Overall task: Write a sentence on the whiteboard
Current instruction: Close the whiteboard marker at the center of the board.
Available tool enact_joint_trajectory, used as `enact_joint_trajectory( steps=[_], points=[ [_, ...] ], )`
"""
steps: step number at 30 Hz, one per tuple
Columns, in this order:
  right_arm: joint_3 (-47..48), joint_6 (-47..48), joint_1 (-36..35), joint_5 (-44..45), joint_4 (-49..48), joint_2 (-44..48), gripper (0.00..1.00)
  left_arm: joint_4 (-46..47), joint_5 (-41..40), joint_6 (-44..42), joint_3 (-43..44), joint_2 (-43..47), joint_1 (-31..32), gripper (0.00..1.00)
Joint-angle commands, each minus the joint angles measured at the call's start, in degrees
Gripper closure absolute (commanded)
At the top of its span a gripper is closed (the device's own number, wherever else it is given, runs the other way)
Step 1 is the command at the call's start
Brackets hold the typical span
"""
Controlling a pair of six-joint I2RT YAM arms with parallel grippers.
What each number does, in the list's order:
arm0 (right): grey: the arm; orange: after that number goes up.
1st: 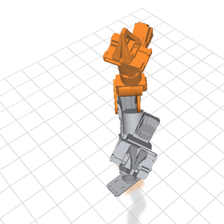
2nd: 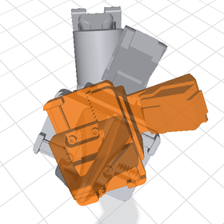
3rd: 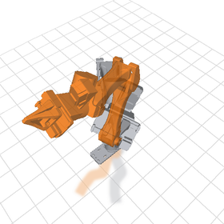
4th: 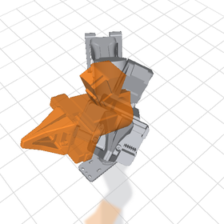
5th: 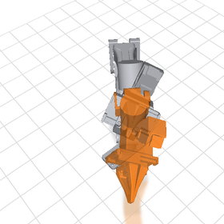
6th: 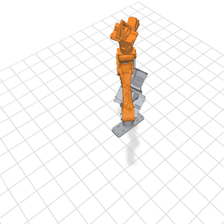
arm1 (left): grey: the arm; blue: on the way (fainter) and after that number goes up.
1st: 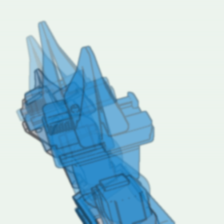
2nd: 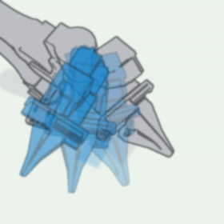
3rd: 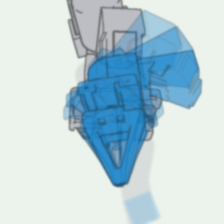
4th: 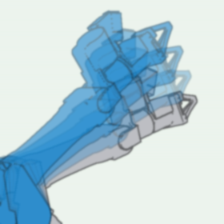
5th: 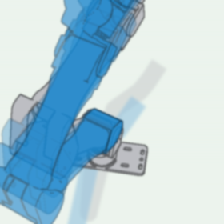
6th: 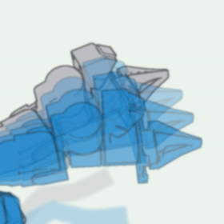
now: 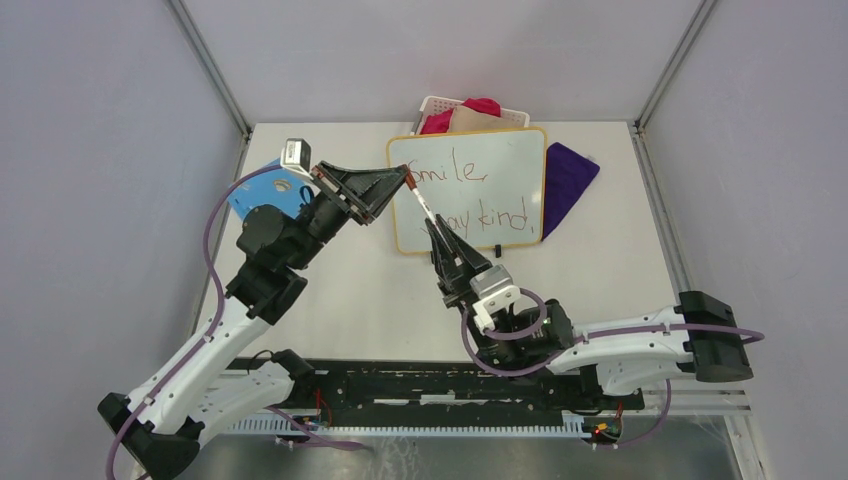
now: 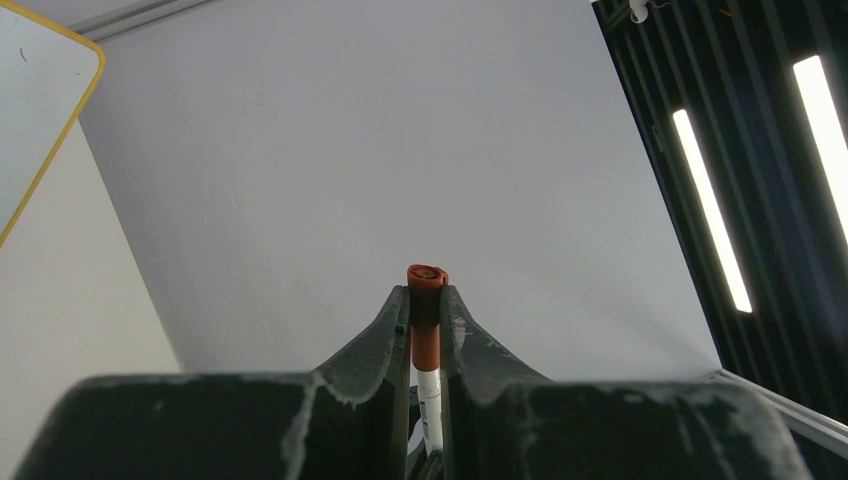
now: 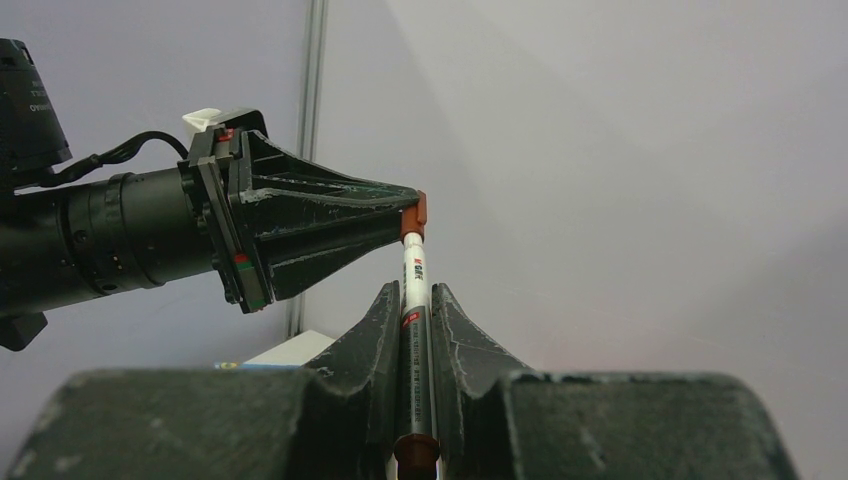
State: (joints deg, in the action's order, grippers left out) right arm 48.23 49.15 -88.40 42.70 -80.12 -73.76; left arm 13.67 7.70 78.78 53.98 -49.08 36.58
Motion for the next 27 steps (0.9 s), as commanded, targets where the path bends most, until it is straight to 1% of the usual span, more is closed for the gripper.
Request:
enact_joint_trajectory(
  steps=[1,6,10,14,27],
  points=[
    [2.75,-0.89,0.85,0.90,-2.86,-0.49,1.00,1.97,0.33,-2.75,0.01,1.31,0.79,0.98],
    [2.92,0.02,1.12,1.25,-5.34,-1.59,1.00,1.97,-0.31,-2.67,-0.19,1.53,1.11,0.98],
    [3.14,3.23,1.08,2.31,-10.92,-3.68,1.00,1.98,-0.57,-2.76,-0.10,1.50,1.37,0.98],
    [3.34,4.81,1.15,2.53,-13.67,-4.97,1.00,2.05,-0.94,-2.71,-0.19,1.51,1.56,0.98],
    [3.11,2.53,2.45,2.73,-12.92,-4.89,1.00,3.32,-0.27,-2.85,-0.49,0.47,2.33,0.98]
  ],
)
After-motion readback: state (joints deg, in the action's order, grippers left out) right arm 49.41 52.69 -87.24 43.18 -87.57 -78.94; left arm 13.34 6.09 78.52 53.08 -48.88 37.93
